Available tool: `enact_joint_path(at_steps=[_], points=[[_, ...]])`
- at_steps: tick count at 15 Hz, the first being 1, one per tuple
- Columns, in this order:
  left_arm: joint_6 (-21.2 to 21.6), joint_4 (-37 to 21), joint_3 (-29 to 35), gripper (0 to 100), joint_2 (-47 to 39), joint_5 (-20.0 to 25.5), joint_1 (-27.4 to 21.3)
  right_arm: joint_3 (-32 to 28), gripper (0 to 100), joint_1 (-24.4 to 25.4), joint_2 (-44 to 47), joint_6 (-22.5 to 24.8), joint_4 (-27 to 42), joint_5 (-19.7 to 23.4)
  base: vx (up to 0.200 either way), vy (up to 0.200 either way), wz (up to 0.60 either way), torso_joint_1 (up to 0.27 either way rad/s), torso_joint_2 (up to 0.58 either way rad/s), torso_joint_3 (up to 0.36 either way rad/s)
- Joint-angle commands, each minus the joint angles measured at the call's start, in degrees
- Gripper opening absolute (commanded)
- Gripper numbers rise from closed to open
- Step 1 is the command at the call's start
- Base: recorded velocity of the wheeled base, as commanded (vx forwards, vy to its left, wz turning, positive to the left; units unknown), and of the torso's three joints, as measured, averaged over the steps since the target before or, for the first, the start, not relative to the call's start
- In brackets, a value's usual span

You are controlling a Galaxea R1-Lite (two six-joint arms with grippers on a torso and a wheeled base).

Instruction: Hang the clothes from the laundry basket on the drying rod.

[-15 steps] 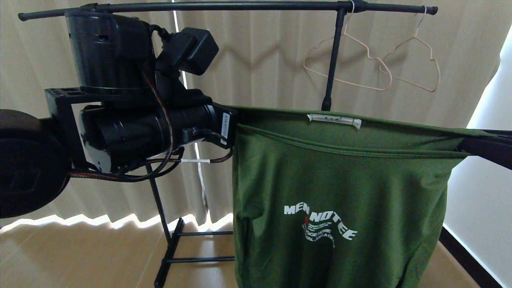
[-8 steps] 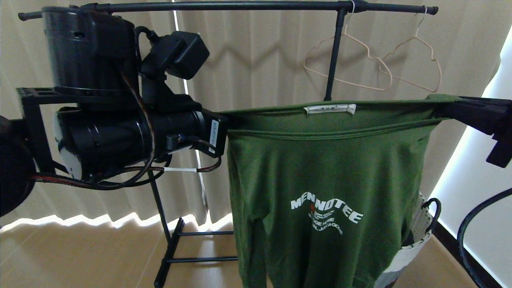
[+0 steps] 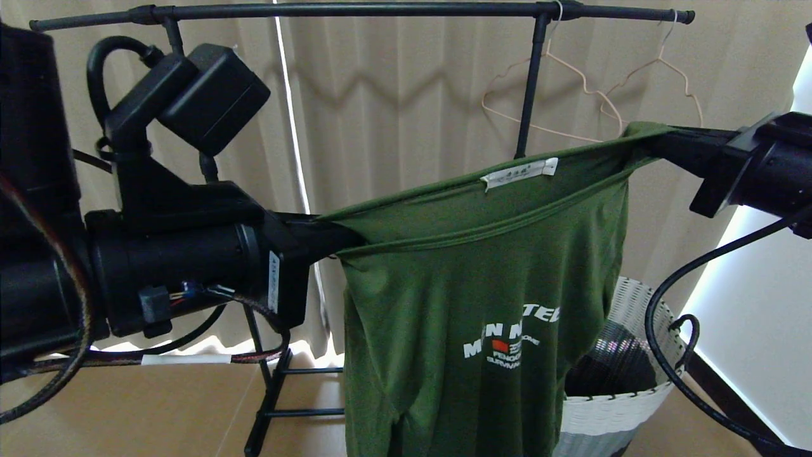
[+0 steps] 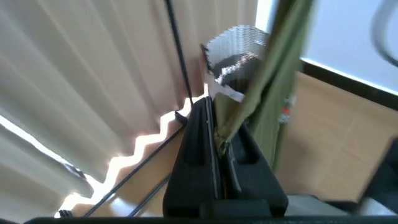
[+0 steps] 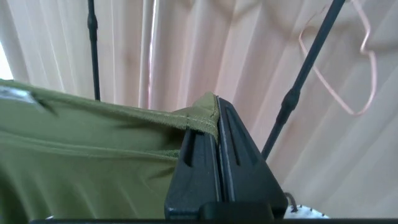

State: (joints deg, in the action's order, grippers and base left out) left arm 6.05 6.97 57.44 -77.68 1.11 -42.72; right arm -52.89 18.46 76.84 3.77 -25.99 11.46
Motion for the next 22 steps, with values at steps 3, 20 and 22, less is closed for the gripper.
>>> enact_joint_path(at_steps=[3,20,22], points=[[-0.1,0.3,-0.1,0,0.4,-0.3,0.1,0.8,0,-0.1,0.2,0.1,0.4,-0.3,0.0,0.0,0.0,0.0,0.0,0.0],[-6.2,1.5,15.9,0,-12.0,-1.9,6.2,0.9,0,0.3,-6.7,-1.5,8.1,0.0,0.0,0.0,0.0,0.0,0.0,0.0],[-6.2,1.5,16.1,0,-12.0,-1.8,6.2,-0.1,0,0.2,-6.3,-1.5,7.7,0.0,0.0,0.0,0.0,0.0,0.0,0.0]])
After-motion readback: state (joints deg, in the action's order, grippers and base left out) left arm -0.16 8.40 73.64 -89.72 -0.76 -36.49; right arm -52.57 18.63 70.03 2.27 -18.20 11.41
